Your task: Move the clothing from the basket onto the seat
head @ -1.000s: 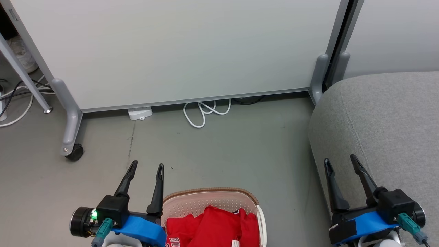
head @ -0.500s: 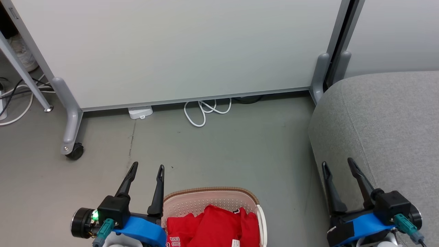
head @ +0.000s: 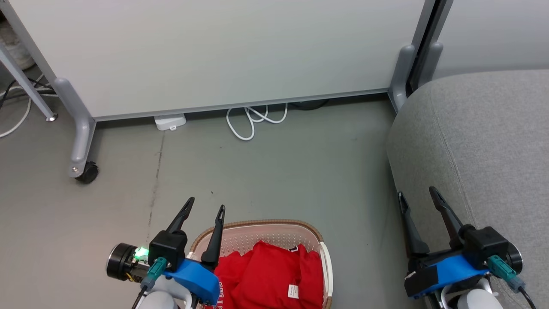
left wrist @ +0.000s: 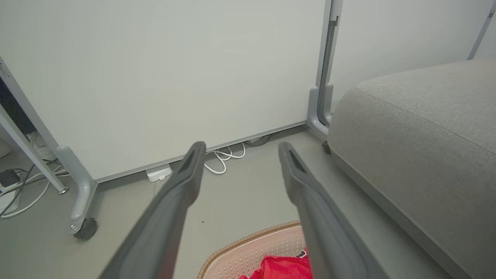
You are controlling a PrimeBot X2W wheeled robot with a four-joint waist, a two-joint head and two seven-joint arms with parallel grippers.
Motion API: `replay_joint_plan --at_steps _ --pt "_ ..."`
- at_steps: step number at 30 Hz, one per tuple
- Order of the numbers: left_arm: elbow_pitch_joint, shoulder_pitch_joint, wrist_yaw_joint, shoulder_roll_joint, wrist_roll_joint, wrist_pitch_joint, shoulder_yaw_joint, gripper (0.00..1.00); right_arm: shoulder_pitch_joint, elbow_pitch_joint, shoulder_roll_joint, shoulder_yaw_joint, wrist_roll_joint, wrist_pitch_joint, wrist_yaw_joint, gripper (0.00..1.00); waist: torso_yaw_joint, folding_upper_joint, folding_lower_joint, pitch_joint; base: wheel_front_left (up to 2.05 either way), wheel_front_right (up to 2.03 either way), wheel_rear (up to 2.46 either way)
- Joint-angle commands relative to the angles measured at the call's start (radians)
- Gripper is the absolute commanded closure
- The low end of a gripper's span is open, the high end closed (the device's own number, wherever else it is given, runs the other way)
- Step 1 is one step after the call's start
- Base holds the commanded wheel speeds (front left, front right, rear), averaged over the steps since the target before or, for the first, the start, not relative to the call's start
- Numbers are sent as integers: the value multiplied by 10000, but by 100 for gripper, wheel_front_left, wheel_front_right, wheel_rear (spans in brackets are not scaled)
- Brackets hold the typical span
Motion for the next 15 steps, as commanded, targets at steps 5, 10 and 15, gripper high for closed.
replay_joint_plan --at_steps 5,10,15 --pt "952 -992 -65 272 -186 -42 -642 0 -599 -116 -101 116 -127 -31 22 0 -303 0 0 1003 0 0 0" --pt "1985 -1907 -40 442 -458 -39 -1362 0 -1142 -308 -204 261 -117 -31 22 0 -637 0 0 1886 0 0 0" --pt "2977 -2622 -38 550 -965 -39 -1881 0 -1632 -523 -326 380 -38 -31 21 0 -953 0 0 2763 0 0 0"
